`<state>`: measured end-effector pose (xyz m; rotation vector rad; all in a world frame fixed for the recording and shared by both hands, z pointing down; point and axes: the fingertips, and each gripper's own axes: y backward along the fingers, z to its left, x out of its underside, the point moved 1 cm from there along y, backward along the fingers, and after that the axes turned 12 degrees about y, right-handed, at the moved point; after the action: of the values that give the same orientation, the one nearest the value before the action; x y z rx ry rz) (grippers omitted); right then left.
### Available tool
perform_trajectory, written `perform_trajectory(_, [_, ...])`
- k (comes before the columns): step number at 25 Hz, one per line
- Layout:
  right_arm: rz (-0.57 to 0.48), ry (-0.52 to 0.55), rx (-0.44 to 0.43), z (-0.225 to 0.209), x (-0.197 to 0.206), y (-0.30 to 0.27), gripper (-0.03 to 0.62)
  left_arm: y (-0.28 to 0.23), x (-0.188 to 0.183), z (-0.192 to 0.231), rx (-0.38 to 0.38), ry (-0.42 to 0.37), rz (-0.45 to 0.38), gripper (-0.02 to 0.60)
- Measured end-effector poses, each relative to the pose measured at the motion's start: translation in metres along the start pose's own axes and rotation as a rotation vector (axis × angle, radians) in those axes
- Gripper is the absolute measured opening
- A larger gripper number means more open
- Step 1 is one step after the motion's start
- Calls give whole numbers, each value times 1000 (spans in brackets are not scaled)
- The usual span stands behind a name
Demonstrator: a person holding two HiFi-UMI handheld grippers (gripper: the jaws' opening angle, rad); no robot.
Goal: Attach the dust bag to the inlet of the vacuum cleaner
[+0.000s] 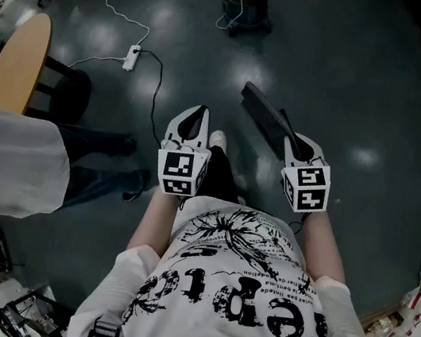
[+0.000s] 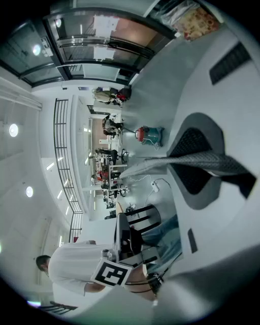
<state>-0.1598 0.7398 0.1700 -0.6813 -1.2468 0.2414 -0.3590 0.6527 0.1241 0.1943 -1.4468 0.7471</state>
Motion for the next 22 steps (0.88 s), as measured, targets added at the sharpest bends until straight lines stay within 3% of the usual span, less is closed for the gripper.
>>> perform_trajectory(7, [39,-60,-41,-26,-37,-102,25,-88,-9,78,-20,18,48,5])
perform_trajectory(10, [47,-87,-85,-46,-65,-147,25,-137,-26,123,-43,39,65,5])
perform_trajectory(15, [72,-58,-86,-102,-117,-228,25,-235,-68,187,-52,77,81,5])
perform_trajectory(22, [50,-52,-37,-178,-177,-319,25,-360,-115,215,3,33,112,5])
